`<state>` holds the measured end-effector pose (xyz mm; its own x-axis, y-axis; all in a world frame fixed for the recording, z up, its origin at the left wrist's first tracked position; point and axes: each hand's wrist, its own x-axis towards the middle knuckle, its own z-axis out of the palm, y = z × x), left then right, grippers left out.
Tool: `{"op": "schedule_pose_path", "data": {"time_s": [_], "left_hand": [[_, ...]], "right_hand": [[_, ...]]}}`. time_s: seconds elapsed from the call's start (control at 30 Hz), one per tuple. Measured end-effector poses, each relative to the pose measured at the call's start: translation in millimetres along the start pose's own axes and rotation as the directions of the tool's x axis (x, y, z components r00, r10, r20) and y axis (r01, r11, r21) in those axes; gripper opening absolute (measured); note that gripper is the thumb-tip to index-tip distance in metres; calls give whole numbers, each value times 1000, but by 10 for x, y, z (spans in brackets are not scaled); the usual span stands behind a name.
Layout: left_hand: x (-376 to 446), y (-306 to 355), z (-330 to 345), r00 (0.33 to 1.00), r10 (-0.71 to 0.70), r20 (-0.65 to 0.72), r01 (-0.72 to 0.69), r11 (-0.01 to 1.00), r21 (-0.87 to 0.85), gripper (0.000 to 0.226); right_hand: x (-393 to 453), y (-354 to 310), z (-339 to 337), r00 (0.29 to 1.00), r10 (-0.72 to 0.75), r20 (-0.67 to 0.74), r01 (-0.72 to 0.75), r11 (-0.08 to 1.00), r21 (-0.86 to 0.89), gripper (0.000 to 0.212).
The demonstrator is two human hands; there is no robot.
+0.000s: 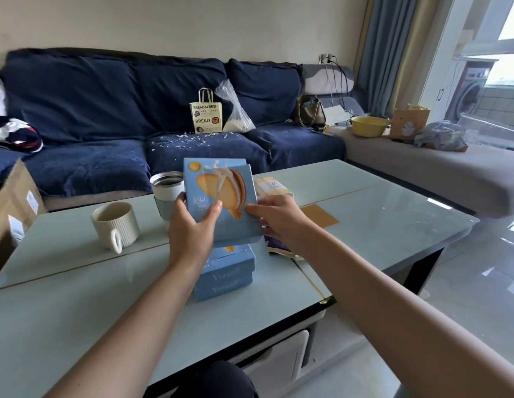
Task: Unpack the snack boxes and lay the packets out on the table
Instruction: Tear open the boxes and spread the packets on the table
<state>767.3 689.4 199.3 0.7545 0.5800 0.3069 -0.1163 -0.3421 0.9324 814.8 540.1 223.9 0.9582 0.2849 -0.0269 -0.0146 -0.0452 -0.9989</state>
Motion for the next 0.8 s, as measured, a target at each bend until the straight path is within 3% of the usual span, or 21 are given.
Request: {"op": "schedule_pose_path", "data": {"time_s": [0.1, 0.23, 0.3, 0.37, 0.4, 0.47, 0.6, 0.7, 0.8], "left_hand": [[-139, 222, 95, 991, -76, 114, 101, 968, -228, 56], [-424, 316, 411, 953, -131, 273, 230, 901, -368, 56], [-624, 307, 620, 931, -118, 345, 249, 897, -366, 60], [-842, 289, 852, 903, -90, 420, 236, 922, -309, 65], [-944, 277, 970, 881, -68, 468, 222, 933, -283, 60], [-1124, 224, 1199, 816, -49, 576, 232, 941, -248, 46], [-1447, 75, 1569, 681, -32, 732, 210, 966, -152, 50], [-1612, -18, 1772, 612, -22, 790, 185, 976, -116, 54], [-1725, -43, 1917, 570, -36, 821, 228, 967, -117, 53]], "right_hand": [[-214, -65, -277, 999, -35, -33, 37, 995, 88, 5], [-497, 49, -794, 996, 3, -94, 9, 992, 123, 41], [-609, 163, -1003, 983, -1, -184, 4, 1000, 18, 47], [-724, 288, -1182, 942, -90, -323, 9, 969, -245, 36], [-785, 364, -1277, 912, -131, -389, -10, 941, -339, 29], [-926, 497, -1449, 847, -148, -510, -58, 929, -366, 15], [-1134, 834, -1795, 764, -11, -645, -110, 983, -148, 30], [-1244, 995, -2013, 796, 160, -584, -115, 987, 114, 31], [-1335, 1041, -2183, 811, 198, -551, -87, 971, 221, 19]]}}
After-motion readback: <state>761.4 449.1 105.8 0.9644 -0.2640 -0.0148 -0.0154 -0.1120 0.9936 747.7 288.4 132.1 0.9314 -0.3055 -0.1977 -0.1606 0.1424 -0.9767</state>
